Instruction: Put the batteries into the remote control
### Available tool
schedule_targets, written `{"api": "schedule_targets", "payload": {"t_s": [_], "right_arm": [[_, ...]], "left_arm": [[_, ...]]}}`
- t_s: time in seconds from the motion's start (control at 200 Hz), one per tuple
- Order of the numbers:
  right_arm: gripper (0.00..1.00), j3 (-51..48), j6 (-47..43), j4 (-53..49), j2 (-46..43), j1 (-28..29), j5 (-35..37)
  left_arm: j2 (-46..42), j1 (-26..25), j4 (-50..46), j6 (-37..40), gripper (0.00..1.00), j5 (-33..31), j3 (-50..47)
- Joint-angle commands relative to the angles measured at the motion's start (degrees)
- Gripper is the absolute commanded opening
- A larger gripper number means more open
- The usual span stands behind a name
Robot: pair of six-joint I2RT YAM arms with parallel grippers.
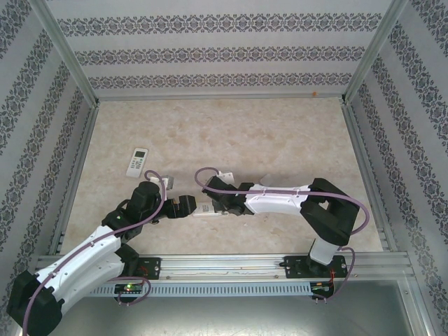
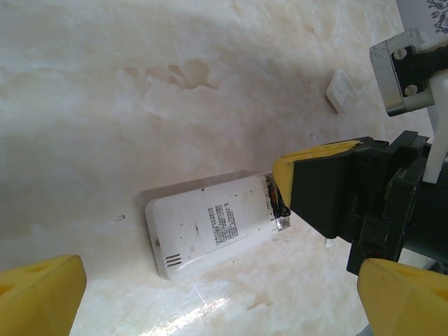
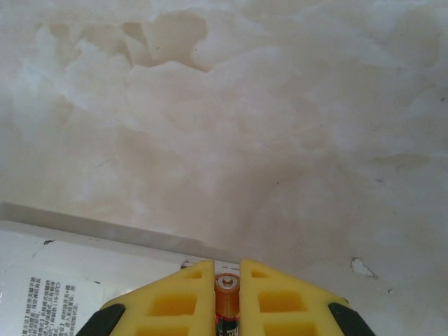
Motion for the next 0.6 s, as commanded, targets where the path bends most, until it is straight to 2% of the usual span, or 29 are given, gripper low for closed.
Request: {"api": "schedule_targets", "payload": {"t_s": [0.0,0.365,0.594], "right_arm": [[0.14,-1.38,1.63,0.07,0.18,0.65,1.12],[0.26,-3.03,8.33,0.08,-1.20,0.54,-1.71],[0.29,-1.07,9.14,-3.58,-3.71,-0.28,-2.27]], "left_arm": [[-0.52,0.05,0.87,-0.67,1.00,0.43,-0.37],[-0.34,0.04,1.21,-1.13,1.00,0.38,-0.74],[0.84,0.06,1.21,-0.82,1.00,-0.36,-0.67]]}}
